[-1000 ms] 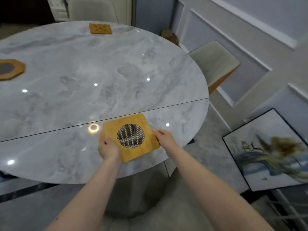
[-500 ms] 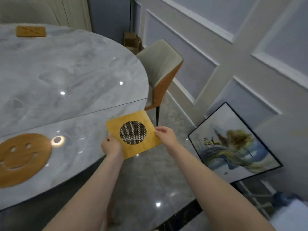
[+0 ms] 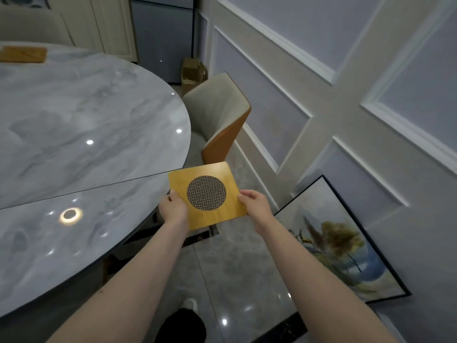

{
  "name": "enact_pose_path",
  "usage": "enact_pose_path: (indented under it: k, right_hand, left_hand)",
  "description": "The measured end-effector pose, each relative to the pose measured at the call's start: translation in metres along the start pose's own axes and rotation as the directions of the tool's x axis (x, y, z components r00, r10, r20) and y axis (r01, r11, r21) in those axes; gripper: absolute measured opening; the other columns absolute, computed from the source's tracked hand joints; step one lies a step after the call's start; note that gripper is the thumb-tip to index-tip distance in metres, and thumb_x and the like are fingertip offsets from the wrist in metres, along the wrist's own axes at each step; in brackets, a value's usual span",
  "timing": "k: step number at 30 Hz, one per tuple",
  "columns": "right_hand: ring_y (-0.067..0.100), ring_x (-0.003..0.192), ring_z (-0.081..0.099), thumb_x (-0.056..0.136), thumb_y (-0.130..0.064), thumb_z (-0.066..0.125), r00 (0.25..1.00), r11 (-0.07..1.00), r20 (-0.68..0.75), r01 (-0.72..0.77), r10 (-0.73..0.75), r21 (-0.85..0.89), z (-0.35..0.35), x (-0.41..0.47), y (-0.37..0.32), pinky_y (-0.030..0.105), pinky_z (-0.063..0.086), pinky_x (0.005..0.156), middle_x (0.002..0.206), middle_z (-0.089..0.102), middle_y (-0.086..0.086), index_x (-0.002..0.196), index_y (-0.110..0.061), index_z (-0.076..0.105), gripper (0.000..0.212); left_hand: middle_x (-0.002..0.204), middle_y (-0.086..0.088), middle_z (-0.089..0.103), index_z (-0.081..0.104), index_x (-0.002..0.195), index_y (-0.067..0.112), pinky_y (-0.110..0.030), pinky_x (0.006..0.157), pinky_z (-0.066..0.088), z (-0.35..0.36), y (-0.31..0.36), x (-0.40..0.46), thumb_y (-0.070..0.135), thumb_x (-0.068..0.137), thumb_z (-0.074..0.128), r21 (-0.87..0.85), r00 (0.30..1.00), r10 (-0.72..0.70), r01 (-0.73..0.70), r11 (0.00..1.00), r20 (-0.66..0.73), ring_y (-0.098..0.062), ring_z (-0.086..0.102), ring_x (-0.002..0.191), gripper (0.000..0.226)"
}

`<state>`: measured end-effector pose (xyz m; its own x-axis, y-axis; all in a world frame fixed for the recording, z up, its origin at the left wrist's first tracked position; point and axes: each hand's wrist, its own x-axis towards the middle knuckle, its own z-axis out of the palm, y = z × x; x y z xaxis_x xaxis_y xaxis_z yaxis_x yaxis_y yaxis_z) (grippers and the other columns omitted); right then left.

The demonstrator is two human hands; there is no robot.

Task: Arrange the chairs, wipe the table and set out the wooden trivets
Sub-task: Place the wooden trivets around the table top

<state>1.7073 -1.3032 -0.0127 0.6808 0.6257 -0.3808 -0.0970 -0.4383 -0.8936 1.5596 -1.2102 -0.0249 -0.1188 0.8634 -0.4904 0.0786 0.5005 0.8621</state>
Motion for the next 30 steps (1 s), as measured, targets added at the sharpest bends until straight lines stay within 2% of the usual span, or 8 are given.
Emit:
enact_pose_path:
  k: [2,5,10,14,16,19,23,30]
  right_hand:
    - [0.015,0.095,0.054,0.093,-0.011,0.057,1.0,1.0,0.007,0.014,-0.014,-0.005,0.001,0.024,-0.007,0.03,0.045,0.08,0.104,0.06,0.004,0.117,-0.005,0.061,0.026]
    - [0.017,0.096,0.056,0.092,-0.011,0.059,0.999,1.0,0.044,0.022,-0.022,-0.01,0.007,0.068,-0.021,0.03,0.047,0.078,0.11,0.061,0.009,0.12,-0.004,0.059,0.029]
    - [0.015,0.091,0.059,0.092,-0.003,0.058,0.984,0.996,0.174,0.06,-0.049,-0.06,0.037,0.156,-0.064,0.023,0.051,0.075,0.104,0.061,0.005,0.123,-0.003,0.054,0.032]
    - [0.018,0.099,0.059,0.091,-0.004,0.059,0.976,0.991,0.217,0.052,-0.024,-0.123,0.077,0.222,-0.101,0.029,0.052,0.086,0.113,0.063,0.01,0.126,-0.002,0.055,0.036]
    - [0.017,0.101,0.057,0.091,-0.004,0.059,0.974,0.988,0.224,0.052,-0.018,-0.143,0.098,0.25,-0.118,0.03,0.05,0.091,0.117,0.062,0.011,0.127,-0.003,0.054,0.036]
    - [0.016,0.101,0.054,0.091,-0.003,0.058,0.979,0.989,0.202,0.046,-0.017,-0.139,0.12,0.281,-0.138,0.029,0.048,0.091,0.12,0.06,0.012,0.127,-0.002,0.054,0.036]
    - [0.015,0.097,0.055,0.091,0.0,0.057,0.975,0.985,0.222,0.053,-0.016,-0.165,0.16,0.333,-0.16,0.025,0.047,0.085,0.122,0.061,0.015,0.126,0.001,0.053,0.035]
    - [0.025,0.105,0.061,0.089,0.003,0.06,0.953,0.982,0.301,0.022,0.036,-0.187,0.24,0.412,-0.182,0.03,0.05,0.088,0.115,0.063,0.013,0.121,0.001,0.055,0.033]
  left_hand:
    - [0.104,-0.017,0.059,0.057,0.096,0.0,-0.035,0.08,0.041,0.018,0.008,0.015,0.027,0.102,0.034,-0.013,1.0,-0.008,0.008,1.0,0.0,-0.027,0.054,0.091,0.037]
    - [0.113,-0.027,0.06,0.058,0.085,0.0,-0.035,0.076,0.041,0.046,0.024,0.048,0.025,0.102,0.035,-0.042,0.999,-0.035,0.033,0.999,-0.034,-0.024,0.05,0.078,0.038]
    - [0.103,-0.014,0.054,0.055,0.118,-0.007,-0.034,0.079,0.039,0.087,0.066,0.126,0.018,0.101,0.033,-0.111,0.989,-0.138,0.132,0.985,-0.049,-0.026,0.05,0.093,0.038]
    - [0.126,-0.015,0.056,0.053,0.125,-0.005,-0.041,0.096,0.043,0.106,0.107,0.2,0.02,0.098,0.036,-0.089,0.98,-0.198,0.194,0.977,-0.038,-0.035,0.054,0.114,0.041]
    - [0.124,-0.015,0.055,0.053,0.123,-0.008,-0.039,0.094,0.041,0.112,0.127,0.229,0.016,0.099,0.037,-0.037,0.983,-0.18,0.178,0.983,-0.036,-0.035,0.052,0.114,0.037]
    - [0.108,-0.017,0.056,0.058,0.093,0.003,-0.035,0.081,0.041,0.12,0.151,0.256,0.009,0.094,0.045,0.078,0.991,-0.134,0.134,0.988,-0.005,-0.03,0.052,0.097,0.014]
    - [0.118,-0.015,0.061,0.06,0.113,0.009,-0.043,0.093,0.049,0.13,0.16,0.309,0.009,0.082,0.059,0.163,0.991,-0.136,0.136,0.977,-0.014,-0.036,0.057,0.107,0.031]
    - [0.112,-0.018,0.065,0.063,0.105,0.006,-0.045,0.091,0.05,0.139,0.184,0.383,0.007,0.073,0.065,0.166,0.98,-0.073,0.105,0.98,-0.187,-0.035,0.06,0.106,0.031]
